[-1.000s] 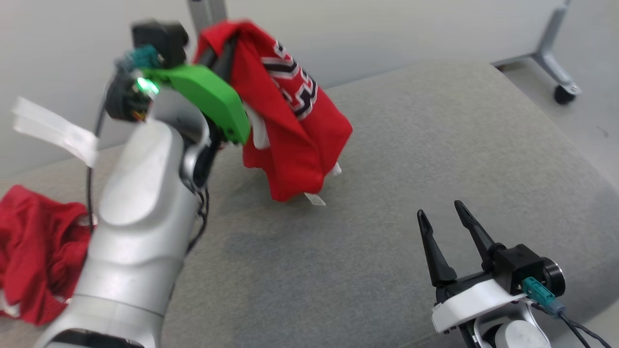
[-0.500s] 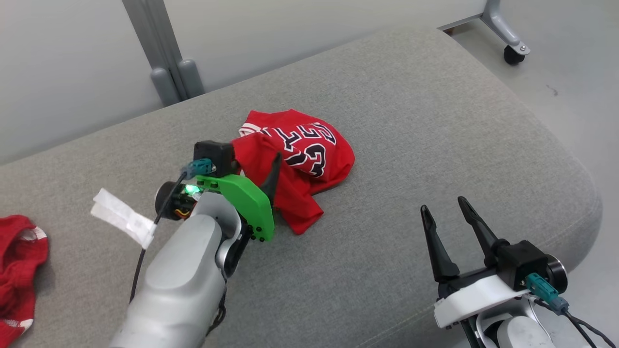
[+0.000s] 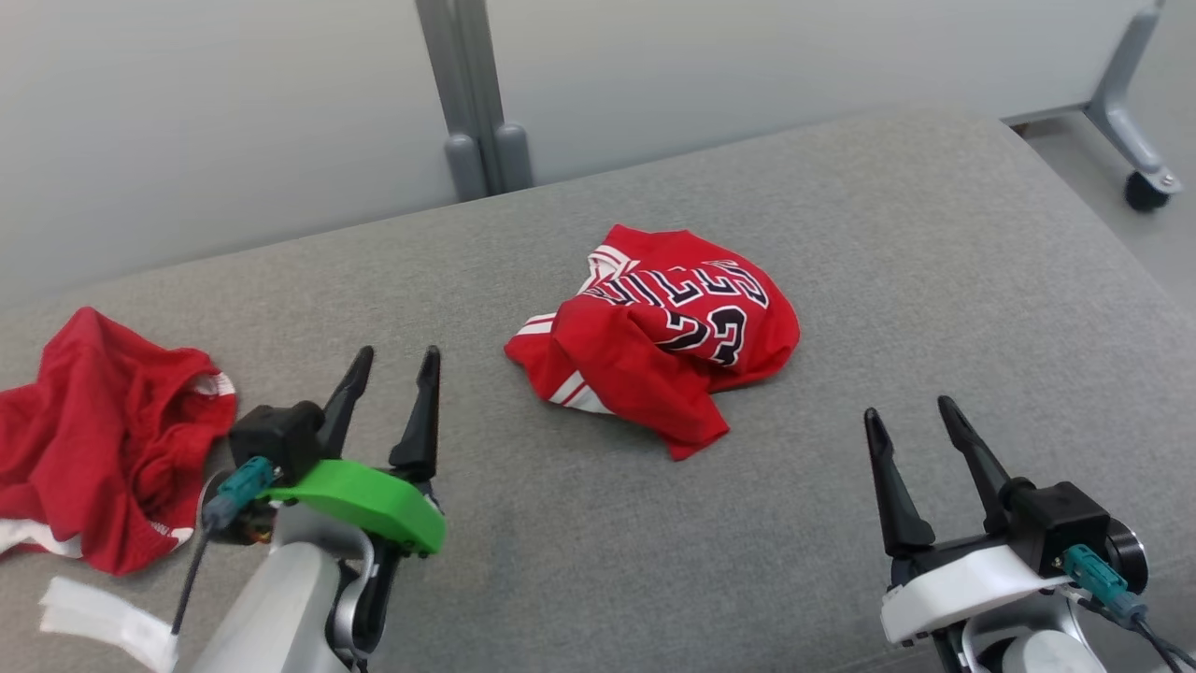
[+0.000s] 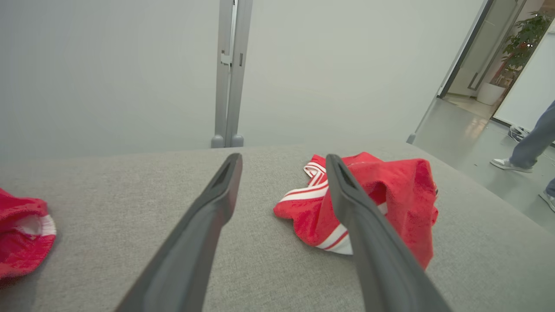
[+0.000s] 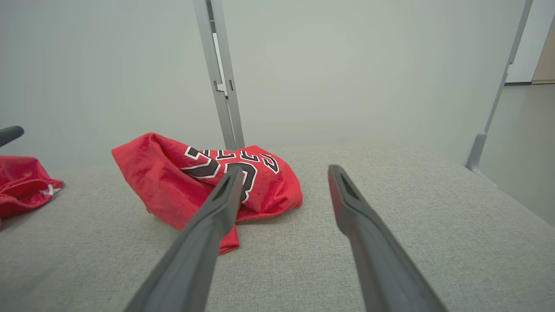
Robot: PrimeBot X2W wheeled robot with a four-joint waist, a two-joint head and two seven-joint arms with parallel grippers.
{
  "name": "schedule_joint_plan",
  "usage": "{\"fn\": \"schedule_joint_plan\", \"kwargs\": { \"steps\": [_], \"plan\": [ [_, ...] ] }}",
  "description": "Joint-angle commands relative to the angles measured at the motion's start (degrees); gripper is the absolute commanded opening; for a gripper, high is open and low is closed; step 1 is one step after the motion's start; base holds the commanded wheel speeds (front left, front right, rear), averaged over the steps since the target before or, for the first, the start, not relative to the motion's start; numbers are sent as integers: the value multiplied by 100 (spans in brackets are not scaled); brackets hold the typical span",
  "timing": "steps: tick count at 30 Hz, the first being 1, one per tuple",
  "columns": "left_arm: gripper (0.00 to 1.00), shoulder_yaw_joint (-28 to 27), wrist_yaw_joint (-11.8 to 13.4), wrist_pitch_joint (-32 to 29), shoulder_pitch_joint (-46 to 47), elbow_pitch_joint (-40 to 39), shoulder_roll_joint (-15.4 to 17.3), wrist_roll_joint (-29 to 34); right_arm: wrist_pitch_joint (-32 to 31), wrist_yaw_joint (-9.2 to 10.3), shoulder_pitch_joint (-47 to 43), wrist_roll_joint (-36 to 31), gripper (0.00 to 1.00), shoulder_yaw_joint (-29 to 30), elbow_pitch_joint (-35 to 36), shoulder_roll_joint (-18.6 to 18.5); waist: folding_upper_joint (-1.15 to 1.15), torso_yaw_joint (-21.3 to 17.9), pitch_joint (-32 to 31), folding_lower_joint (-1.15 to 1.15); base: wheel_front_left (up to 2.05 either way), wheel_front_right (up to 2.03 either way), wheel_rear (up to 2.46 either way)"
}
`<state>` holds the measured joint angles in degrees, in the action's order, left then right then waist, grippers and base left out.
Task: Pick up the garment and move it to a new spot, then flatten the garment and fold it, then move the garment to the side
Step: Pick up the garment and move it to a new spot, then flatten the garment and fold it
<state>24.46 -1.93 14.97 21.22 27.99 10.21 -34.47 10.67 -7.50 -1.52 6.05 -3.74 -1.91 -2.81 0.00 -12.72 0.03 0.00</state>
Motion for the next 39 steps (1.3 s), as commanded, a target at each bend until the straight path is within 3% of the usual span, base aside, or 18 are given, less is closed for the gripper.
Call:
{"fn": "schedule_joint_plan", "kwargs": {
  "steps": [1, 6, 12, 24, 35, 39],
  "plan": [
    [100, -179, 70, 22, -241, -256, 98, 104, -12, 2, -85, -28, 100, 56, 19, -15, 0, 509, -257, 0, 0, 0, 0],
    [100, -835, 250, 17, -1058, -1151, 222, 419, 14, 2, -89, -63, 100, 211, 6, -15, 0, 783, -295, 0, 0, 0, 0],
    [100, -1228, 207, 18, -1827, -1611, 282, 894, 65, 2, -189, -95, 100, 383, -62, -14, 0, 1020, -363, 0, 0, 0, 0],
    [100, -1395, -51, 18, -2319, -1318, 178, 915, 42, 2, -293, -117, 100, 490, -243, -14, 0, 1211, -432, 0, 0, 0, 0],
    [100, -1520, -24, 18, -2260, -1323, 142, 922, 0, 2, -184, -116, 100, 432, -320, -14, 0, 1202, -410, 0, 0, 0, 0],
    [100, -1572, -53, 18, -2243, -1386, 77, 930, -301, 2, 135, -55, 100, 188, -375, -14, 0, 1241, -377, 0, 0, 0, 0]
  ]
}}
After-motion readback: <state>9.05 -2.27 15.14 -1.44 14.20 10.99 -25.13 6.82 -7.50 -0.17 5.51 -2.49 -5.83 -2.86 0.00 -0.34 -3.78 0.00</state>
